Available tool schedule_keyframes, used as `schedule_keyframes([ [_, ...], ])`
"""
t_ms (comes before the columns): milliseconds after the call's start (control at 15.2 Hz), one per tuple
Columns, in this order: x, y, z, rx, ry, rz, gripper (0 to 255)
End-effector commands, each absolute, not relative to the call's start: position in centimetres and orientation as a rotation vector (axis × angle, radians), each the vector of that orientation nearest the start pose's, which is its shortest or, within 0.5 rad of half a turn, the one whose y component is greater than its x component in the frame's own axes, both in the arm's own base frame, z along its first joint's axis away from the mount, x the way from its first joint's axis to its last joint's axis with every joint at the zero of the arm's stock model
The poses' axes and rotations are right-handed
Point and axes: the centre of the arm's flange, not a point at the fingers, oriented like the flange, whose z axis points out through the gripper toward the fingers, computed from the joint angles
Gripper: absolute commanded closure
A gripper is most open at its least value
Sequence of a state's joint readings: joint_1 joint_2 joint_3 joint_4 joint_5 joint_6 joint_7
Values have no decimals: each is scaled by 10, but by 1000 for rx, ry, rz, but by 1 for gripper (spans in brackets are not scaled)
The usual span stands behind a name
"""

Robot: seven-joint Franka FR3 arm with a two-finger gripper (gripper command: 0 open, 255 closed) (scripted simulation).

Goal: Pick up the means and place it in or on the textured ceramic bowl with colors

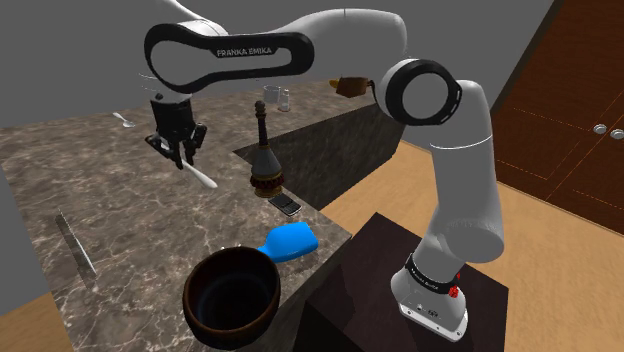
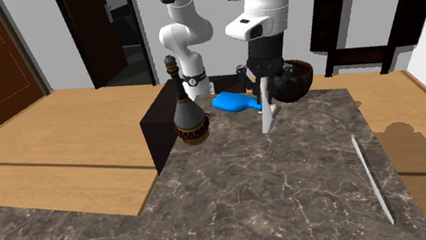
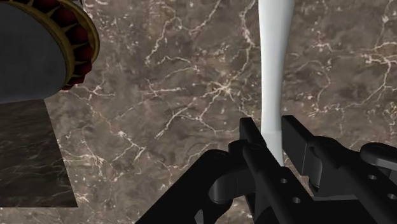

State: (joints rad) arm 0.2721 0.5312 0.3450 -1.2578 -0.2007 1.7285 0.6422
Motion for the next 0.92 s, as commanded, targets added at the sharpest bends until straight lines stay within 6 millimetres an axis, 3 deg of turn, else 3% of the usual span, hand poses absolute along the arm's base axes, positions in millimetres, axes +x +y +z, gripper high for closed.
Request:
schedule_keyframes([
  [0, 613, 347, 475, -3180, 51, 18, 255],
  [132, 613, 347, 483, -3180, 51, 18, 255],
  [858, 471, 379, 488, -3180, 51, 18, 255],
])
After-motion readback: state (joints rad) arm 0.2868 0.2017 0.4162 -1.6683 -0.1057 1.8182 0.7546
